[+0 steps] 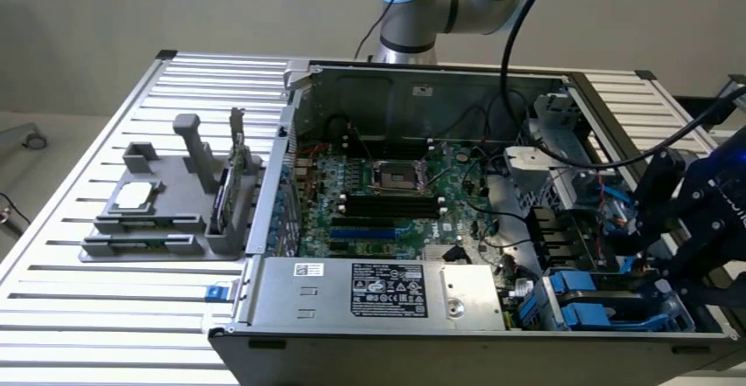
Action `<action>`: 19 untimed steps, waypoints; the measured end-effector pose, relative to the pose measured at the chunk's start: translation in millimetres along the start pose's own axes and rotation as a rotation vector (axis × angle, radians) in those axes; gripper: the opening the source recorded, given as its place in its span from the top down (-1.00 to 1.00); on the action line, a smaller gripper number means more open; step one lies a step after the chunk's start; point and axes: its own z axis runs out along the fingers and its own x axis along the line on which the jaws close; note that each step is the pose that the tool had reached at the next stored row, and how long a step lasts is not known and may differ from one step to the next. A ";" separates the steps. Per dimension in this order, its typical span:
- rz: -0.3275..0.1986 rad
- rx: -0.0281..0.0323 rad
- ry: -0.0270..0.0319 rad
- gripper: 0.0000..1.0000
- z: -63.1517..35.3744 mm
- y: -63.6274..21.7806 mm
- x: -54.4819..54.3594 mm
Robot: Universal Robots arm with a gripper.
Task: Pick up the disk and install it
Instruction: 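Insert the disk into the insertion slot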
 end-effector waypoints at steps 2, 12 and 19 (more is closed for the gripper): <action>0.000 0.0053 0.0000 0.15 -4.3 -0.5 0.4; 0.002 0.0284 0.0004 0.15 -24.0 -3.0 2.0; 0.004 0.0382 0.0006 0.15 -30.5 -4.7 2.4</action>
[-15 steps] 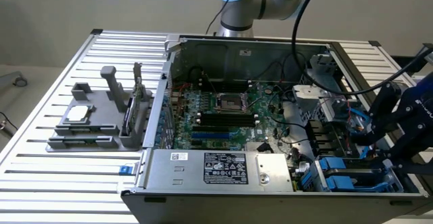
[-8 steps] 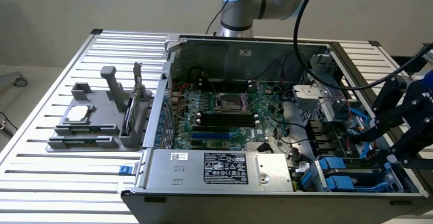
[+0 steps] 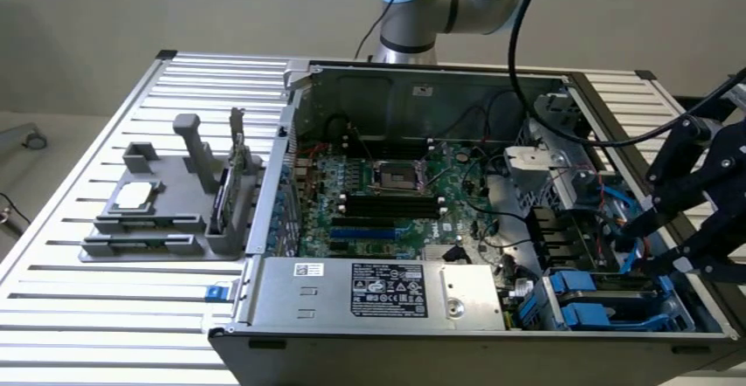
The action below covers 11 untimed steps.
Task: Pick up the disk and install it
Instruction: 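Insert the disk into the insertion slot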
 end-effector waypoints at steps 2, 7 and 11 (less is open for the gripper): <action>0.000 0.0007 0.0000 0.15 0.3 -2.5 -0.3; 0.000 0.0007 0.0000 0.15 2.4 -16.6 -2.5; 0.000 0.0007 0.0003 0.15 4.0 -26.9 -5.0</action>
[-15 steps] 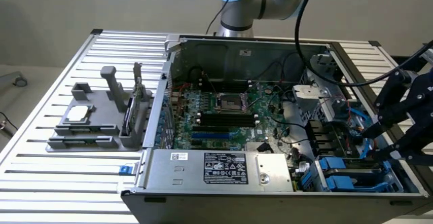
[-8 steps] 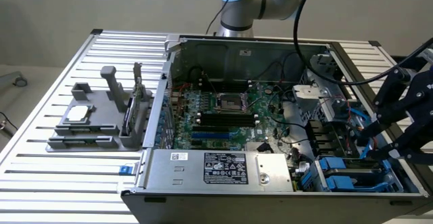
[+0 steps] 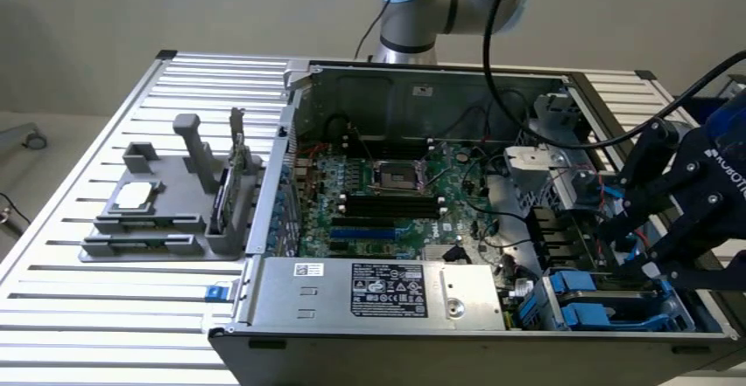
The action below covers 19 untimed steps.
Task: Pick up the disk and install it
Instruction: 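Insert the disk into the insertion slot, then insert the first disk wire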
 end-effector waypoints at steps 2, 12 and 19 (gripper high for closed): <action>0.000 0.0001 0.0001 0.15 0.0 0.0 0.1; 0.000 0.0001 0.0002 0.15 0.0 0.0 0.1; -0.002 -0.0187 -0.0003 0.15 0.9 0.0 9.9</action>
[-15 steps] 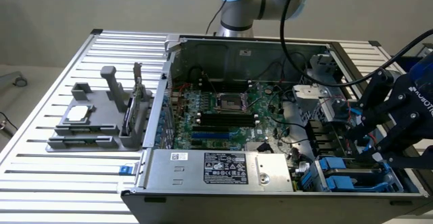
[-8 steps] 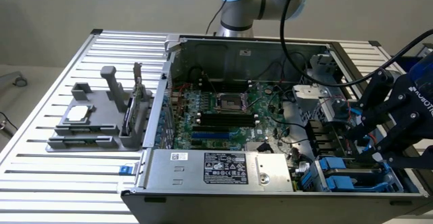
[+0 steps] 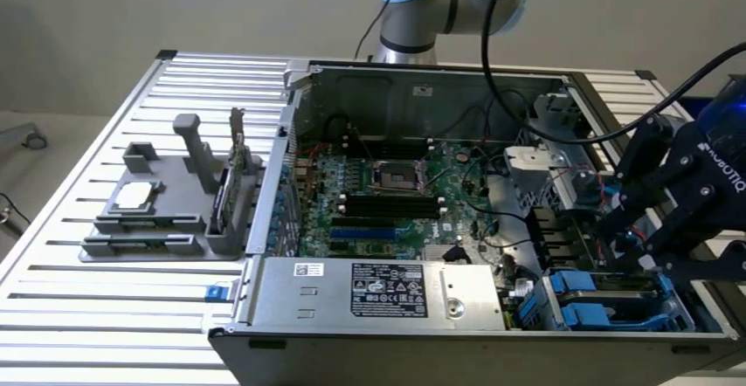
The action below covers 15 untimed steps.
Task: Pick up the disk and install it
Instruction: 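Insert the first disk wire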
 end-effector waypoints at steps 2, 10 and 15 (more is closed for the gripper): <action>-0.001 -0.0181 -0.0016 0.15 0.5 0.1 6.6; 0.002 -0.1043 -0.0816 0.15 2.1 -2.4 16.6; 0.002 -0.1068 -0.0822 0.15 3.4 -7.3 21.0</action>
